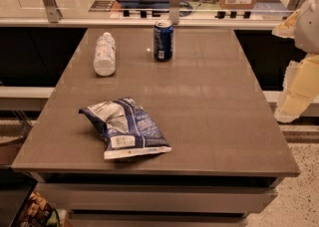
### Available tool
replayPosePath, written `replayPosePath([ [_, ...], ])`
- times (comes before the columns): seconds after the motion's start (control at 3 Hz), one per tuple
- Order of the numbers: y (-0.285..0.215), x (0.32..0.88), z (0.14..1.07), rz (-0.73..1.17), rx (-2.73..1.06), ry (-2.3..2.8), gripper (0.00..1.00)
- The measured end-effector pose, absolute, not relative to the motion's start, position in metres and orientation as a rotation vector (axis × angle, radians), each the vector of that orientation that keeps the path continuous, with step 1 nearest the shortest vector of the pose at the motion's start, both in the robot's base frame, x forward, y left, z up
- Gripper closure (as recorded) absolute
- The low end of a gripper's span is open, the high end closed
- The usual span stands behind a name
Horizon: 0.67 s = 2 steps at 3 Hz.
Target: Pick blue chip bag
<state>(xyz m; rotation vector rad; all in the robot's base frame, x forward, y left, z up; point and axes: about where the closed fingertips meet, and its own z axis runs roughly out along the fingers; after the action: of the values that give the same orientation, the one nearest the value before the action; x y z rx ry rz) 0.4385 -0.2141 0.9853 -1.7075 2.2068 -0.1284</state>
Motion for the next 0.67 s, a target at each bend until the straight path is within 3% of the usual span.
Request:
replayPosePath([
  [0.67,-0.183,0.453,0.977,-0.064,-1.651,2.165,0.0],
])
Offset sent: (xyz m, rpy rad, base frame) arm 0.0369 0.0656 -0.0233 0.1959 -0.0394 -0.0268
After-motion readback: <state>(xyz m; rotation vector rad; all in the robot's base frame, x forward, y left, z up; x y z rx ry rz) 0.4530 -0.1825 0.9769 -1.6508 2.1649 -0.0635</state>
